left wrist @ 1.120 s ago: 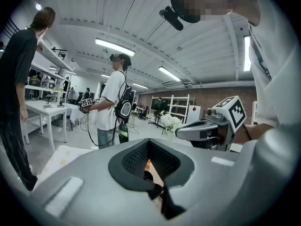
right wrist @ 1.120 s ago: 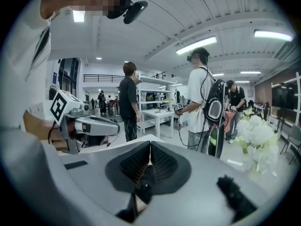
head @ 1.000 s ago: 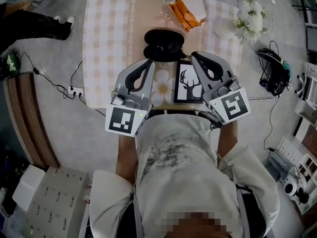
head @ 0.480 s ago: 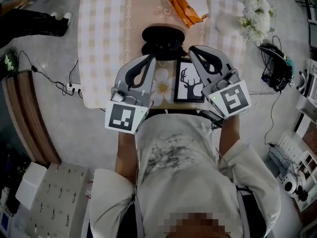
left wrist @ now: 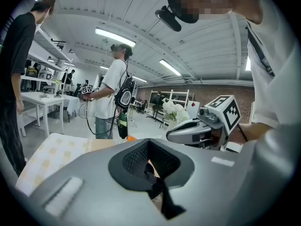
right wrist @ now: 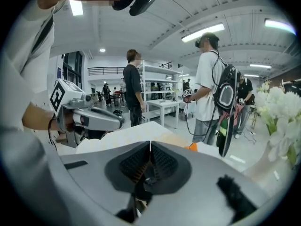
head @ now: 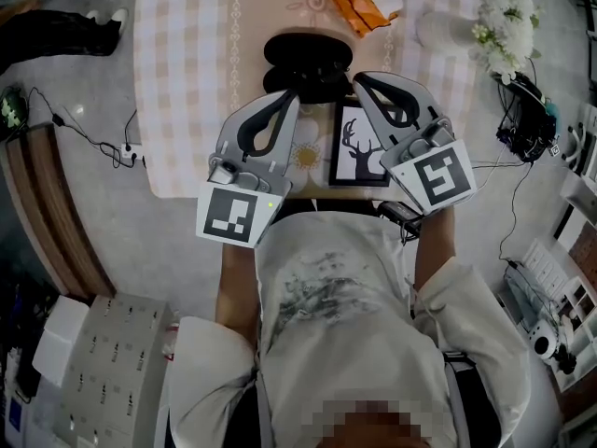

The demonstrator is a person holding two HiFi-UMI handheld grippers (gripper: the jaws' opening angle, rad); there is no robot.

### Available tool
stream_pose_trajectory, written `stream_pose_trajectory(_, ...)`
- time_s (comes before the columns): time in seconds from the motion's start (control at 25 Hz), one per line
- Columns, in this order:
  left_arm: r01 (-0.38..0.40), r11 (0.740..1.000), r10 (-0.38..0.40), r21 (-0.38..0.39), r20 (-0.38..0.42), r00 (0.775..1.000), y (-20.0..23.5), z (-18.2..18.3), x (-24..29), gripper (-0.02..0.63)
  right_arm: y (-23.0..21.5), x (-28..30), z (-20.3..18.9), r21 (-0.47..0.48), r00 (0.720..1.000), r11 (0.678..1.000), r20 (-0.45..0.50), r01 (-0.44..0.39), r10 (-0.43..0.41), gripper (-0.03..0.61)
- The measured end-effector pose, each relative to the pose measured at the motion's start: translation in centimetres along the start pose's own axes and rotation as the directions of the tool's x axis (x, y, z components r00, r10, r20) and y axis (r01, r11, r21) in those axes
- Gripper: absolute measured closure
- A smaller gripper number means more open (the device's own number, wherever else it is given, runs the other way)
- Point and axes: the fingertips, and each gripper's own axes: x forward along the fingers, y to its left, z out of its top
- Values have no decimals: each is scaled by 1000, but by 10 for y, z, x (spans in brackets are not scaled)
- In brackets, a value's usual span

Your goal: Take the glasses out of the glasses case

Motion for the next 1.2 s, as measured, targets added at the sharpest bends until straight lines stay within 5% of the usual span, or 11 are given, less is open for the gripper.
stream_pose_trajectory(1.2,-21,1000,19,-23,-102,995,23,-67,26,606,21,68,-72,-190,969,968,-213,-164,122,558)
